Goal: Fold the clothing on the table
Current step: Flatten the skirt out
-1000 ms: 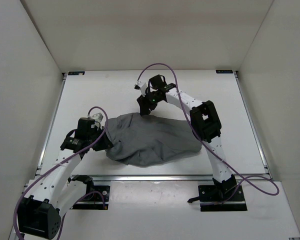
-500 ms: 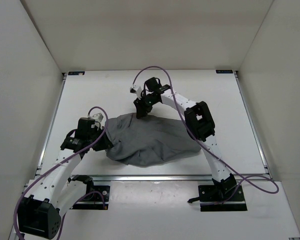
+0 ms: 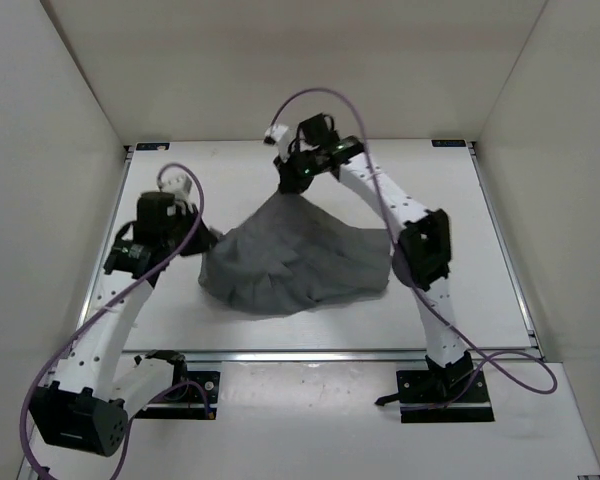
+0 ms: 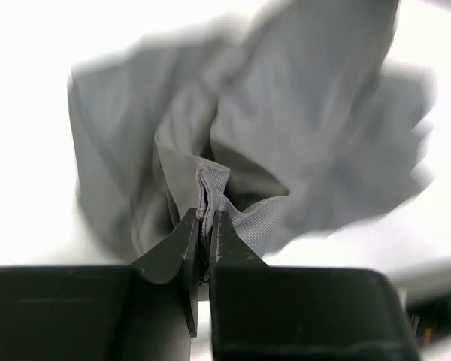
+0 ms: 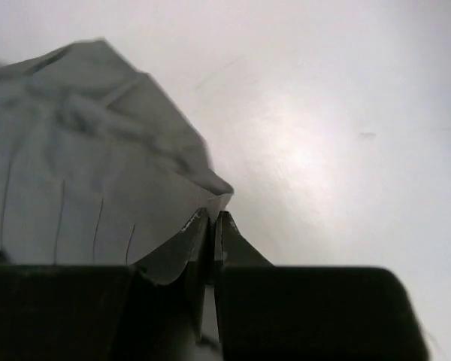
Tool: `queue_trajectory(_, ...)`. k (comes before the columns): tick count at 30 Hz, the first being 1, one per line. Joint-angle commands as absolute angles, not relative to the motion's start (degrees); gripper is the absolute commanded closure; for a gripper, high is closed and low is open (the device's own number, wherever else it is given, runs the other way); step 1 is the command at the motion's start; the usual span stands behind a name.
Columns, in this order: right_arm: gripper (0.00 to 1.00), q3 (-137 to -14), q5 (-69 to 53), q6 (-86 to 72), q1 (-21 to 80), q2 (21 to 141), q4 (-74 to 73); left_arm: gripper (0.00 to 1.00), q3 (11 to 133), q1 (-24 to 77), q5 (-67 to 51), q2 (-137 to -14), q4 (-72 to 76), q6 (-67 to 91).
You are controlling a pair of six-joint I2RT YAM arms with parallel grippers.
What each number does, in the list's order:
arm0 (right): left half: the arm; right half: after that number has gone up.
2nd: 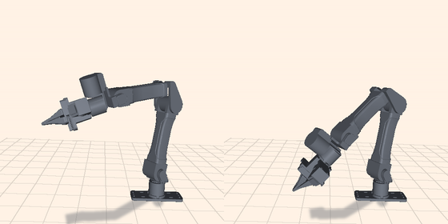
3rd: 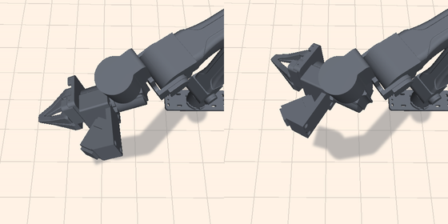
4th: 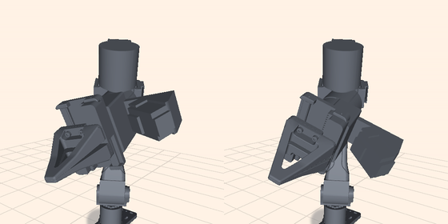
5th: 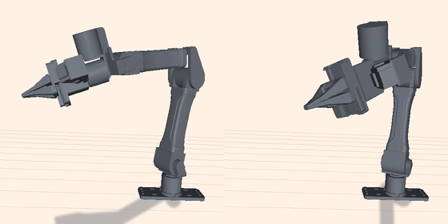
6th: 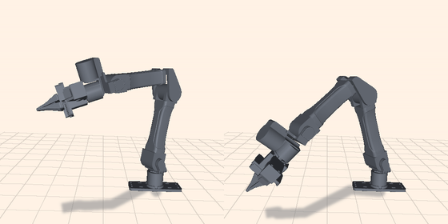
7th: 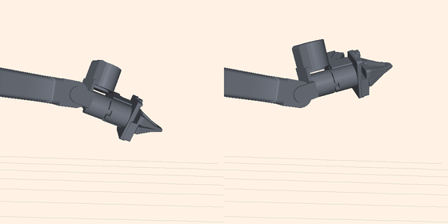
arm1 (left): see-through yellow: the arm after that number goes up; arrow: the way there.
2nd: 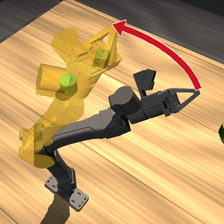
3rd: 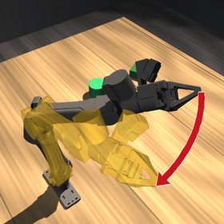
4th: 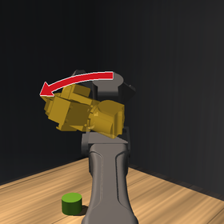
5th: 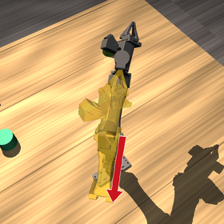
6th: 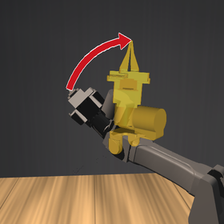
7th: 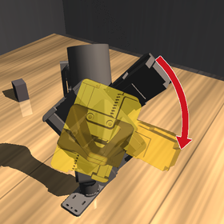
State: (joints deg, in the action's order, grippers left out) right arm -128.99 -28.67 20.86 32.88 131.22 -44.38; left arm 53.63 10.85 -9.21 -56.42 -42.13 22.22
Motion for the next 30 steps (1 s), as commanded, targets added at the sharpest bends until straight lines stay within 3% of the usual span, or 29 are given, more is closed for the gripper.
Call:
queue_trajectory(1,1.0,-124.85,-25.31,19.78,27.09,110.42,-38.35,1.0,67.03,9.05,-2.74,-57.12,-37.63,19.34)
queue_trajectory(8,1.0,-90.4,-32.24,12.85,20.14,76.52,-16.73,1.0,76.71,8.09,-0.35,-54.59,-32.95,20.83)
queue_trajectory(12,1.0,-81.84,-38.82,7.13,14.87,59.72,-10.12,1.0,81.38,9.4,2.01,-50.28,-33.05,20.21)
queue_trajectory(15,1.0,-77.79,-50.66,-2.17,3.37,52.84,-1.86,1.0,88.66,10.63,4.3,-49.48,-34.37,19.43)
queue_trajectory(17,1.0,-78.3,-55.01,-6.32,-1.3,52.3,1.93,1.0,90.78,10.81,3.69,-50.71,-34.02,19.25)
queue_trajectory(23,1.0,-76.48,-58.88,-8.69,2.37,60.98,10.68,1.0,83.17,10.81,-1.75,-53.61,-22.09,18.73)
queue_trajectory(26,1.0,-77.15,-61.95,-9.24,3.94,70.89,14.5,1.0,75.08,10.64,-5.43,-57.2,-11.12,17.93)
queue_trajectory(30,0.99,-84.35,-61.17,-4.85,5.45,83.9,9.77,1.0,73.12,8.54,-9.3,-64.04,-2.83,19.42)
